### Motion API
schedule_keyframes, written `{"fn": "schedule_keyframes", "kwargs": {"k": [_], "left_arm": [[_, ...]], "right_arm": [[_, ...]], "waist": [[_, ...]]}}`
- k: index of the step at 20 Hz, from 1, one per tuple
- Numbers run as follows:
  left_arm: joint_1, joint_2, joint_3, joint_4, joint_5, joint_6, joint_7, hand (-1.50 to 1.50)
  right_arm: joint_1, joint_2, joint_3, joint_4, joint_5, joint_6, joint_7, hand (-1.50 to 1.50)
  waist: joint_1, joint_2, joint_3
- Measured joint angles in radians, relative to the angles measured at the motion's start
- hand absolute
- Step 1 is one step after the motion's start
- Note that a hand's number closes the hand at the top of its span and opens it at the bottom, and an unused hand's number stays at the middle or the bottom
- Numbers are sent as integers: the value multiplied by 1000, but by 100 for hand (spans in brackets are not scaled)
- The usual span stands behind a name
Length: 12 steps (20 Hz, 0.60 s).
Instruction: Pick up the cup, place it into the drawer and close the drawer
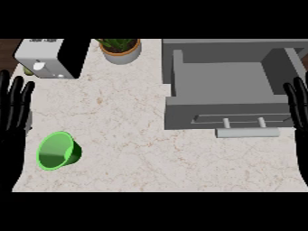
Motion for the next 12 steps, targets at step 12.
{"fn": "schedule_keyframes", "kwargs": {"k": [12], "left_arm": [[83, -54, 40, 2, 51, 79, 16, -150]], "right_arm": [[-27, 24, 45, 26, -84, 49, 67, -150]], "waist": [[21, -27, -2]]}}
